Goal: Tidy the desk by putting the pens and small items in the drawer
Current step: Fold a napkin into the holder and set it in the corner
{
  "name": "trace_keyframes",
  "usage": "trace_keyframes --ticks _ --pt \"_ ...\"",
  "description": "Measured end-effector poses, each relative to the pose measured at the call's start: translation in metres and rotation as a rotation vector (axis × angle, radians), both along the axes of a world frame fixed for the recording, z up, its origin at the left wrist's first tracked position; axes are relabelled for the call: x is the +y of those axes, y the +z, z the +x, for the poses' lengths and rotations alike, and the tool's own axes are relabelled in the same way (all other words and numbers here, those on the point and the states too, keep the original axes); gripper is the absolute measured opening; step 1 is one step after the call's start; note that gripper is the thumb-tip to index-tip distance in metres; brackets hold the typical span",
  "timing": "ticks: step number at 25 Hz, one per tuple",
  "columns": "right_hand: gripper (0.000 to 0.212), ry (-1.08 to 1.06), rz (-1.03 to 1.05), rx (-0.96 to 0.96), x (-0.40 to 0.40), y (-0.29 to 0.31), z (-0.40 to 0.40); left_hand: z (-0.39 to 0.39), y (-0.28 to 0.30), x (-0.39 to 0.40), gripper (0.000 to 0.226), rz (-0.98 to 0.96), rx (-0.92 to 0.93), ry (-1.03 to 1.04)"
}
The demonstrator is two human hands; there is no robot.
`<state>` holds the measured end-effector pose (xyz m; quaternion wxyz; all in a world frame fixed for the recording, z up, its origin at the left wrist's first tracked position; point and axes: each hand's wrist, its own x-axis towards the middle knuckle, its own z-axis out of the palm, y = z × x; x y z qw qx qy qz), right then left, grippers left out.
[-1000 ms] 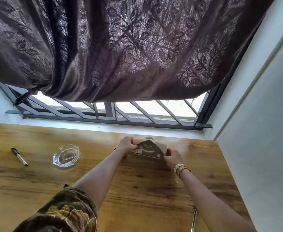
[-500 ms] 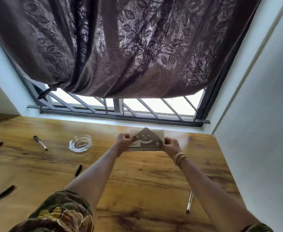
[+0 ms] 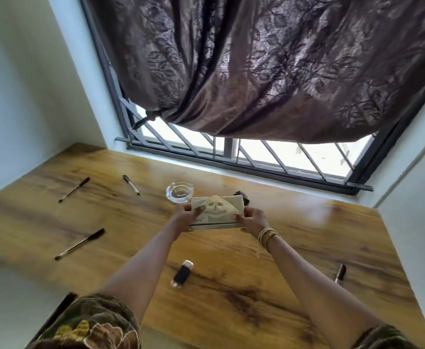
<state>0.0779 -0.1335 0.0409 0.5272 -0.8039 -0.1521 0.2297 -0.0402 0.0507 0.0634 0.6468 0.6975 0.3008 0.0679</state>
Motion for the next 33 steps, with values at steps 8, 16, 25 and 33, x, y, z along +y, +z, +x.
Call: trace_keyframes --ticks 8,16,25,33 --pt "0.016 0.135 0.011 -0.022 0.154 -0.017 -0.079 -0.106 -0.015 0.144 0.027 0.107 0.017 0.09" --pt "0.014 0.247 0.031 -0.052 0.312 -0.021 -0.159 -0.205 -0.013 0.288 0.028 0.105 0.035 0.161" --pt "0.028 0.389 0.005 -0.088 0.443 -0.004 -0.134 -0.199 -0.012 0.384 0.024 0.209 -0.046 0.335" --pt "0.041 0.311 -0.04 -0.03 0.542 0.003 -0.099 -0.161 -0.007 0.472 0.024 0.253 -0.013 0.566"
